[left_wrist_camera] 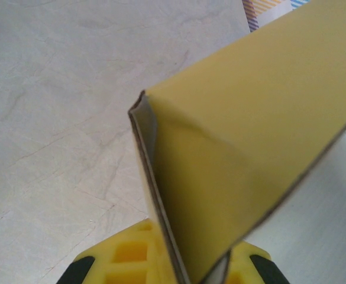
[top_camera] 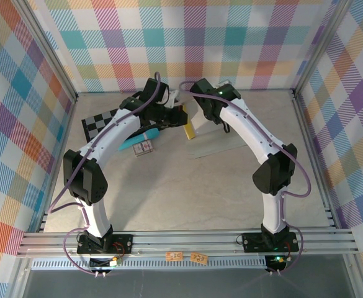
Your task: Fold the paper box
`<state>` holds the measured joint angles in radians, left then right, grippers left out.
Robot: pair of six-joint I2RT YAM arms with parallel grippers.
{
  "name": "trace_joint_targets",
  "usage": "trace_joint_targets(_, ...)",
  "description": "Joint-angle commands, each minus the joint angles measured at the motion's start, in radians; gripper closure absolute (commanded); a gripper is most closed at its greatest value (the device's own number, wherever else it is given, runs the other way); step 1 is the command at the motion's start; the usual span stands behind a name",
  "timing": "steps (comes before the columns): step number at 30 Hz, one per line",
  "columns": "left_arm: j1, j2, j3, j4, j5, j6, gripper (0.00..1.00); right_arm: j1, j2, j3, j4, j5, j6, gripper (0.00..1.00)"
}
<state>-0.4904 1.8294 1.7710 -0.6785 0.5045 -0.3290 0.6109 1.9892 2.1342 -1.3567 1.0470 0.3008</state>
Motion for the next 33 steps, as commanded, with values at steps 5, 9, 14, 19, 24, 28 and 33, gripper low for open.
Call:
trace_joint_targets(5,-0.016,-0.017,0.059,0.002,0.029,-0.006,1.00,0.013,0.029,-0.003,0.004,0.099,-0.056,1.00)
trace_joint_targets(9,-0.017,-0.016,0.059,0.003,0.026,-0.011,1.00,0.011,-0.012,-0.054,0.087,0.021,-0.101,1.00)
trace_joint_targets(14,-0.017,-0.022,0.053,0.005,0.032,-0.015,1.00,-0.030,-0.072,-0.047,0.112,-0.179,-0.082,0.97)
trace_joint_targets(19,-0.017,-0.024,0.051,0.004,0.037,-0.013,1.00,-0.084,-0.088,-0.003,0.098,-0.321,-0.058,0.87)
trace_joint_targets(24,-0.017,-0.027,0.050,-0.003,0.037,-0.008,1.00,-0.137,-0.101,0.015,0.087,-0.421,-0.023,0.79)
trace_joint_targets(28,-0.017,-0.031,0.044,-0.002,0.040,-0.007,1.00,-0.165,-0.105,0.037,0.086,-0.463,-0.022,0.70)
trace_joint_targets(33,-0.019,-0.035,0.035,0.002,0.039,-0.009,1.00,-0.187,-0.091,0.068,0.076,-0.494,-0.018,0.68)
